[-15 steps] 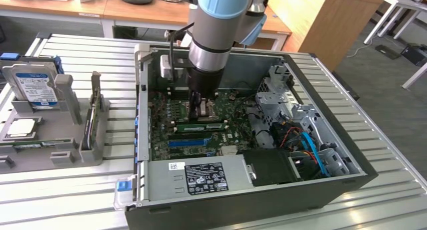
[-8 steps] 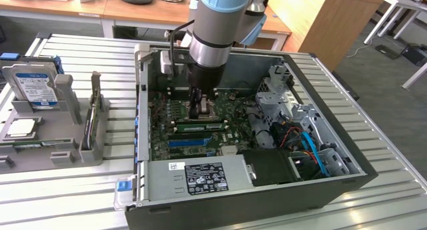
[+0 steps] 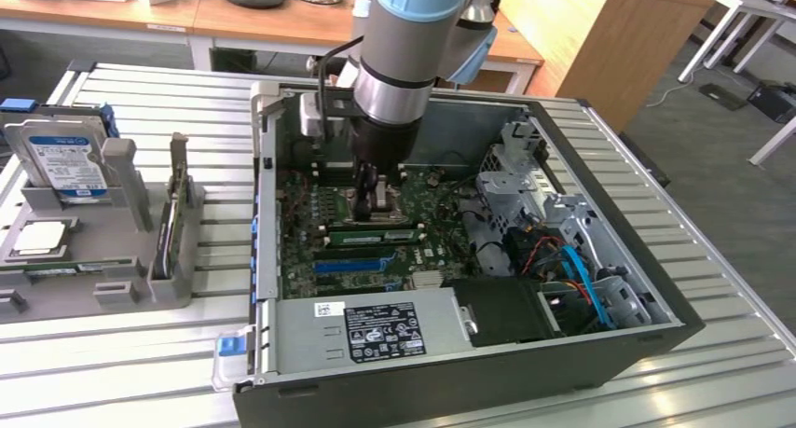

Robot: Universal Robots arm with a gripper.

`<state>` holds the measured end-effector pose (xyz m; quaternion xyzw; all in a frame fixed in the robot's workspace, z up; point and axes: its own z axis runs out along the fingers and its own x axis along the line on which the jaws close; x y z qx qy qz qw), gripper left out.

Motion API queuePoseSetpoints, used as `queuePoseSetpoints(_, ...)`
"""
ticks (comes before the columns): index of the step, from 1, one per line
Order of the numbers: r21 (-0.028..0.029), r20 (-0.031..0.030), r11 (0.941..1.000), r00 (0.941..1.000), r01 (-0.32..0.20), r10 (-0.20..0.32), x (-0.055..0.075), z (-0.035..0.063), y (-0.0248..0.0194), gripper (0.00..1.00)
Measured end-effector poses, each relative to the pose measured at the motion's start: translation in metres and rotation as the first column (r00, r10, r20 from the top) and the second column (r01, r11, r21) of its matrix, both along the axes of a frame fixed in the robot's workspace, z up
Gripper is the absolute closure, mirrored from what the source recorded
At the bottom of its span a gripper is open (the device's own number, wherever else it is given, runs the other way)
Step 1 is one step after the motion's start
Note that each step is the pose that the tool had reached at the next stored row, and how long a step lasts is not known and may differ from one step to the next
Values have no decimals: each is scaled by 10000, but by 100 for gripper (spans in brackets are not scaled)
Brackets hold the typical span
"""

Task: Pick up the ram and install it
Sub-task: 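Press down the ram until it locks into place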

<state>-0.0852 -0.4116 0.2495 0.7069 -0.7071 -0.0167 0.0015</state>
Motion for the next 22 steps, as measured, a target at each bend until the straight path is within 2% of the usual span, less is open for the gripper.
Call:
queuePoseSetpoints(17, 2, -16, 10000, 10000, 2, -2, 361, -1, -2, 89)
queuePoseSetpoints(22, 2, -15, 10000, 10000, 2, -2, 371, -1, -2, 89)
